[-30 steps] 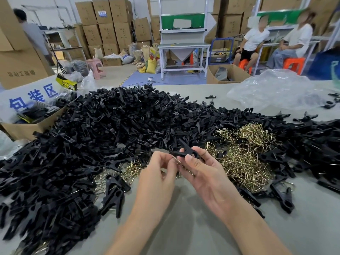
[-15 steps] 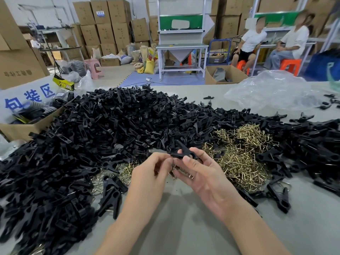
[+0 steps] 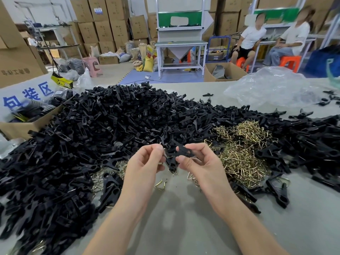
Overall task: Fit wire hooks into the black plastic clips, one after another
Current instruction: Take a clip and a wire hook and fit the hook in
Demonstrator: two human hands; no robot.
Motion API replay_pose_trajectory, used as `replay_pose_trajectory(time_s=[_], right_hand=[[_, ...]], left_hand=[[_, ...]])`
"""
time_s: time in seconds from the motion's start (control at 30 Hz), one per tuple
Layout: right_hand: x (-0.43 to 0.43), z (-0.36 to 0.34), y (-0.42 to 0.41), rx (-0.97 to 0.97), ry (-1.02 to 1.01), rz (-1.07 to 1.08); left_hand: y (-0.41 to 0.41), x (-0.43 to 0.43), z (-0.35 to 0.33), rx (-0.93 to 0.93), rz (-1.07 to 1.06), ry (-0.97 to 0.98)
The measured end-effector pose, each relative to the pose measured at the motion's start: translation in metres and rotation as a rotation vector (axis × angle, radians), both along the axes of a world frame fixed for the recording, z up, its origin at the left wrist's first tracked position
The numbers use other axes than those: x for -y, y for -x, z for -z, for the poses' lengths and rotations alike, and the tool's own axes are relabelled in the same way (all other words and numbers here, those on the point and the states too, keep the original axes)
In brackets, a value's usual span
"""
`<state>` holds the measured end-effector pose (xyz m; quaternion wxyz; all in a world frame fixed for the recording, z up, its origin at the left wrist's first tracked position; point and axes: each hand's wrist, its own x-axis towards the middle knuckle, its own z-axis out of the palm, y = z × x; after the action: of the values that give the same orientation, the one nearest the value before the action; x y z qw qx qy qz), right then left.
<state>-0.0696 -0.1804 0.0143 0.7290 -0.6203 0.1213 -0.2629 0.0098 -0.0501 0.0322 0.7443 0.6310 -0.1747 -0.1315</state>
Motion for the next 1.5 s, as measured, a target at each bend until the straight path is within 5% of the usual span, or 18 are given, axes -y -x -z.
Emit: replay_pose_trajectory(time_s=[0.47, 0.7, 0.77, 0.9, 1.5], right_hand=[[-0.002, 0.002, 0.0, 0.019, 0.127, -0.009], [-0.007, 0.009, 0.0, -0.103, 0.37, 0.03], [-0.009, 0.011, 0.0, -0.092, 0.475, 0.068], [-0.013, 0.009, 0.0, -0.005, 0.582, 0.051], [-0.011, 0.013, 0.001, -0.07, 0.687, -0.052]], left_hand=[[0.005, 0.003, 0.0, -0.134, 0.082, -0.028], [0.009, 0.003, 0.011, 0.287, -0.029, -0.418], [0.013, 0.007, 0.013, 0.196, 0.02, -0.396], [0.017, 0.012, 0.001, -0.286, 0.266, -0.039], [0.018, 0.015, 0.007, -0.299, 0.247, -0.13]])
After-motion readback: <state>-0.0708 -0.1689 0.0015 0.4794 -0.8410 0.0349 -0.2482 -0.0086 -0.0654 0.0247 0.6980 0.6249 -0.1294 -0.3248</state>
